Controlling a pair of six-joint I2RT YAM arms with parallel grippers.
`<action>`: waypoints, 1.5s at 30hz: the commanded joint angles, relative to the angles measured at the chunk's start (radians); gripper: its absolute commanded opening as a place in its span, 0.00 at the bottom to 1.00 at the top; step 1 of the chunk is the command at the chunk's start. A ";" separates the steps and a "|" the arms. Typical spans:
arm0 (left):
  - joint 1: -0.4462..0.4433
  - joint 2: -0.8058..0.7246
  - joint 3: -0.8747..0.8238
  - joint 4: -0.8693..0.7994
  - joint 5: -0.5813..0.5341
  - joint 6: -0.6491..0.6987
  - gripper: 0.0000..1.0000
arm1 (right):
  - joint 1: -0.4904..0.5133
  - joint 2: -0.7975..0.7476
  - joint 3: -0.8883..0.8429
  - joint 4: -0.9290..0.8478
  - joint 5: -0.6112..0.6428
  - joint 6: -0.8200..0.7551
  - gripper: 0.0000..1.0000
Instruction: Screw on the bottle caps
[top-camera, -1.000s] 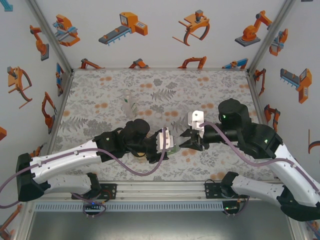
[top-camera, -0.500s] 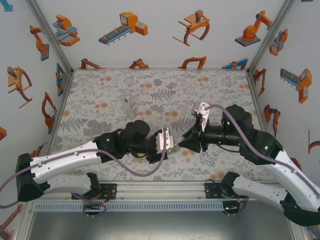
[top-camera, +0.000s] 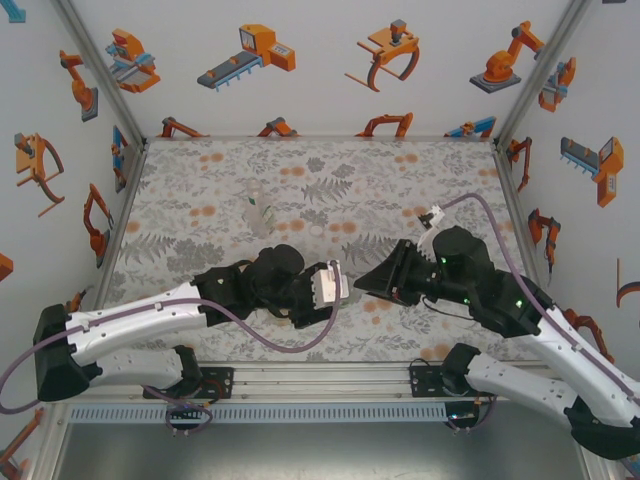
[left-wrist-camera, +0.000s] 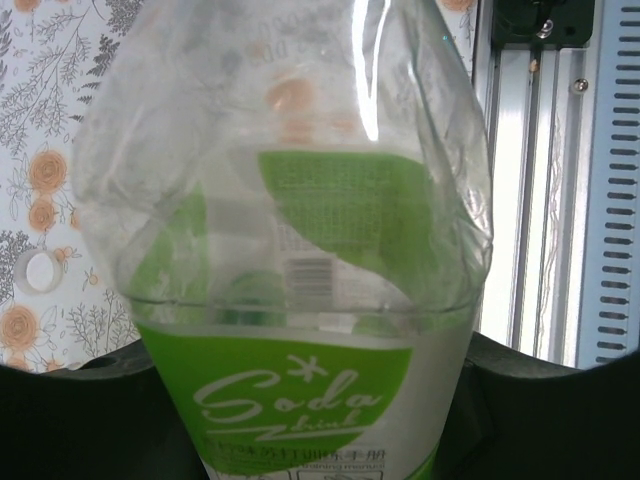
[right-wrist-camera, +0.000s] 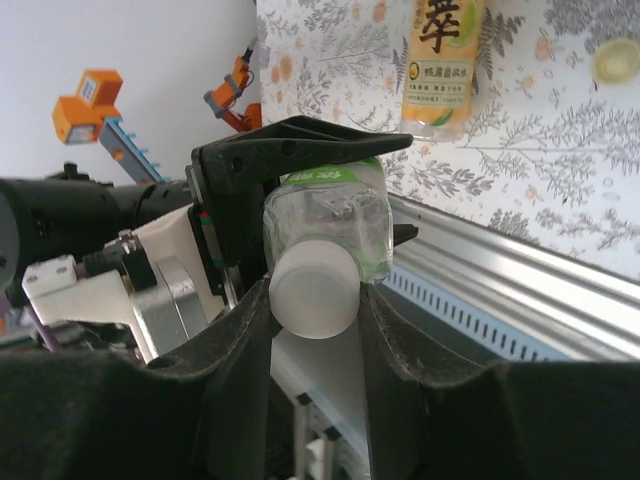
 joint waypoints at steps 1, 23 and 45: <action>0.002 -0.002 0.045 0.151 -0.028 -0.003 0.00 | 0.005 0.022 0.033 -0.144 0.013 0.135 0.00; 0.001 -0.017 0.068 0.084 0.114 0.012 0.00 | 0.005 -0.033 0.290 -0.093 -0.066 -0.950 0.61; 0.000 -0.039 0.079 0.041 0.172 -0.012 0.00 | 0.005 0.127 0.365 -0.169 -0.431 -1.742 0.53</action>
